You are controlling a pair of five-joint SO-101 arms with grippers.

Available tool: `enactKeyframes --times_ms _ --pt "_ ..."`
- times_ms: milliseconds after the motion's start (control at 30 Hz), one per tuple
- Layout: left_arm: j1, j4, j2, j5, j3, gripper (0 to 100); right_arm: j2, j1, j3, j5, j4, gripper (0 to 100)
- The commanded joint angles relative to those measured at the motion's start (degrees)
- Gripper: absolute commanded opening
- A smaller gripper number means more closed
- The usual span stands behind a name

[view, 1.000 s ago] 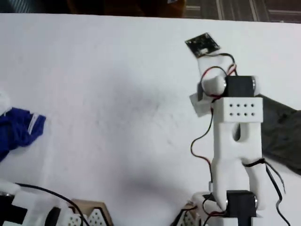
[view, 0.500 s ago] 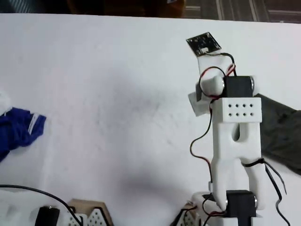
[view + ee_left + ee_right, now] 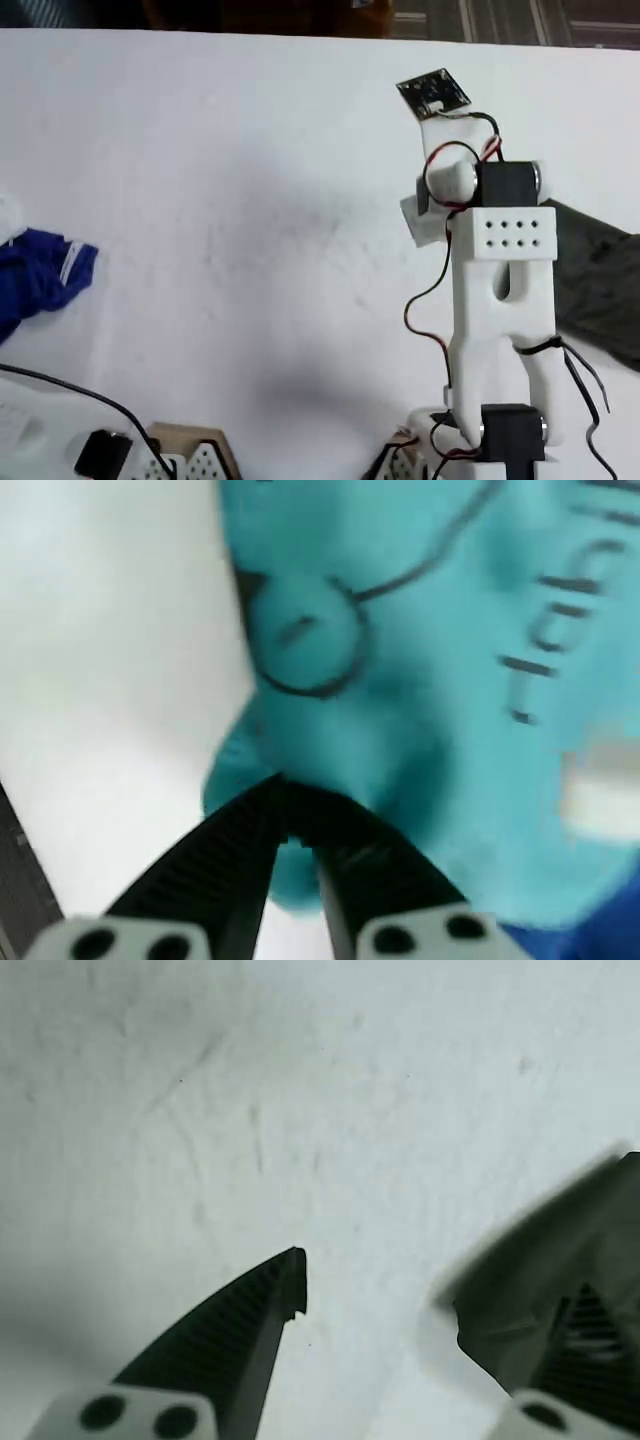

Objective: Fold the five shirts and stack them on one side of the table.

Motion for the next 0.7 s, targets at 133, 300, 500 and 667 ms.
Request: enactKeyframes --times_ms 133,300,500,667 --pt "5.7 14.2 -0.4 0.5 -24.2 3 -2.2 0.0 -0.6 -0.3 -0.7 38.0" --pt "3.4 7.7 2.9 0.5 -25.2 9 -2.2 0.1 -0.6 -0.2 -0.7 38.0" --pt "-3.4 5.0 9.8 0.6 -25.5 24 -2.6 0.1 -0.6 -0.2 -0.7 38.0" --pt "-6.3 2.5 16.5 0.6 -25.5 24 -2.5 0.0 -0.6 -0.2 -0.7 38.0"
